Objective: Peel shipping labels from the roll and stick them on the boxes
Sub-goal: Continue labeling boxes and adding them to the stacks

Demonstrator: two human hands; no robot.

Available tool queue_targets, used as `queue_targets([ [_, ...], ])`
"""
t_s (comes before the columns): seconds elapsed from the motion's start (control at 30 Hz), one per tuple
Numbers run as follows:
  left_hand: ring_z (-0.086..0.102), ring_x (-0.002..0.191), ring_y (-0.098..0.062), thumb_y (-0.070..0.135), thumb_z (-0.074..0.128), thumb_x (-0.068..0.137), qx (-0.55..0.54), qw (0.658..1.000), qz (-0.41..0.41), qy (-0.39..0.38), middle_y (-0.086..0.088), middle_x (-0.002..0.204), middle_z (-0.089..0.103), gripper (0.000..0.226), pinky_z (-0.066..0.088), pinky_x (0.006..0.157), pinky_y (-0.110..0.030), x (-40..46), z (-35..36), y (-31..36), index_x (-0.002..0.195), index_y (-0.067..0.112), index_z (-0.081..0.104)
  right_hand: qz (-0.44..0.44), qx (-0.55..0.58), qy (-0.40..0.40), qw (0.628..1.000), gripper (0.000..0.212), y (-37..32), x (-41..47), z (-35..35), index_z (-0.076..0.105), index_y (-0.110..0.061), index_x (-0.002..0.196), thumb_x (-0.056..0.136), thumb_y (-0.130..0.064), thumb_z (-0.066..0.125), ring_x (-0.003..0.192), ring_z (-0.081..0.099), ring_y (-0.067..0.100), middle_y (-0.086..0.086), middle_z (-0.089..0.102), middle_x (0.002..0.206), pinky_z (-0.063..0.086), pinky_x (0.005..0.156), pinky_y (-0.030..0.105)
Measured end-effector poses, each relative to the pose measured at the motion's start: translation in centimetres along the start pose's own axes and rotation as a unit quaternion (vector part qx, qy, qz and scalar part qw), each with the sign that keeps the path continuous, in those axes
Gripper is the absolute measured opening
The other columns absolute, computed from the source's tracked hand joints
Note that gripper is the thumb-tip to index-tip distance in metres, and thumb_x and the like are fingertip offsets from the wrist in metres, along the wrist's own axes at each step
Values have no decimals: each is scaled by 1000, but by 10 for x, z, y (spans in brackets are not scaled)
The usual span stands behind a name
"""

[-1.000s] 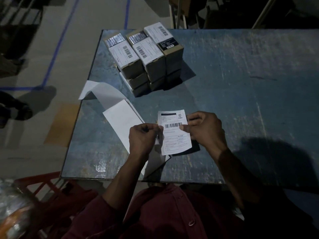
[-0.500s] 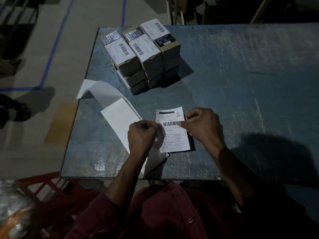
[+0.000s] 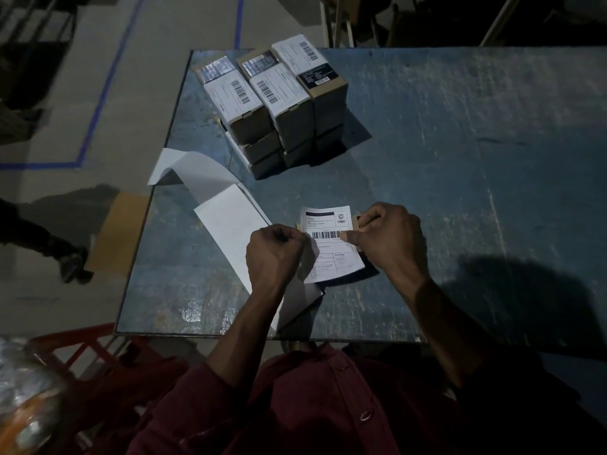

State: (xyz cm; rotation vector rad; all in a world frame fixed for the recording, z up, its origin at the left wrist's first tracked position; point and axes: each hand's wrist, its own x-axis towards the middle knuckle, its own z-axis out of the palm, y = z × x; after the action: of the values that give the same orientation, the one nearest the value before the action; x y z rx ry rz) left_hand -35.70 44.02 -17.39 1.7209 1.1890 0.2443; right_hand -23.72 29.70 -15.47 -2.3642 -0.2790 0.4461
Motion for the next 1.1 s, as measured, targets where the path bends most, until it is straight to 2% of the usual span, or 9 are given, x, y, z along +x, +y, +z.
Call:
queue_targets([
  [0.13,70,69,-12,21,71,77,13,1000,10,8,12,68,74,11,54,65,-26,2,1,-3,70,25,79,-3,0,4,1000,40,5,3,3,66,-20,81,63,-34,100,67,72,9,-8,74,78,60,58,32],
  [0.4,73,65,-15,29,74,74,-3,1000,-23,-14,9,67,75,10,64,70,-39,3,-2,-9,68,24,79,-15,-15,2,1000,39,8,4,2,69,-18,85,67,-38,97,66,63,0,-11,70,76,42,52,19],
  [0.6,72,55,-31,36,76,71,-27,998,-54,-33,-2,60,72,18,64,64,-54,5,-4,-7,63,20,72,-35,-17,-14,999,31,12,7,0,71,-20,86,72,-37,94,67,63,-1,-12,70,76,47,57,21],
  [0.67,73,61,-25,36,76,75,-32,999,-12,-13,5,69,74,14,63,69,-53,6,-3,-14,73,23,70,-59,-18,-19,998,21,15,8,0,74,-21,86,78,-31,91,69,65,1,-14,70,75,50,61,20],
  [0.77,67,81,-12,36,74,84,35,986,162,17,14,95,69,11,57,77,-36,5,-3,-25,96,36,75,-132,-26,-7,991,9,19,8,0,77,-21,88,84,-22,85,78,67,7,-10,72,88,48,67,15],
  [0.87,53,109,-16,44,73,89,116,952,283,-5,6,121,62,24,45,87,-30,12,-2,-34,110,35,80,-200,-39,-14,979,13,23,11,4,81,-21,98,85,-21,84,82,65,10,-3,73,99,52,71,19],
  [0.97,45,116,-20,54,70,91,176,937,300,-40,2,136,56,32,48,92,-35,19,-4,-42,118,39,79,-225,-49,-48,972,26,30,17,6,81,-16,106,82,-22,88,85,63,10,-1,72,102,44,72,9],
  [1.03,45,117,-22,58,68,90,186,933,304,-51,1,139,55,37,50,93,-40,21,-8,-46,122,41,76,-239,-48,-57,968,29,37,22,3,79,-18,106,80,-26,90,88,66,15,-1,72,101,54,77,26],
  [1.1,45,118,-22,64,66,87,191,927,315,-69,1,141,53,45,51,94,-42,21,-14,-48,127,42,74,-262,-80,-64,960,31,44,27,-3,77,-24,108,80,-32,88,95,63,15,-7,71,105,54,78,34],
])
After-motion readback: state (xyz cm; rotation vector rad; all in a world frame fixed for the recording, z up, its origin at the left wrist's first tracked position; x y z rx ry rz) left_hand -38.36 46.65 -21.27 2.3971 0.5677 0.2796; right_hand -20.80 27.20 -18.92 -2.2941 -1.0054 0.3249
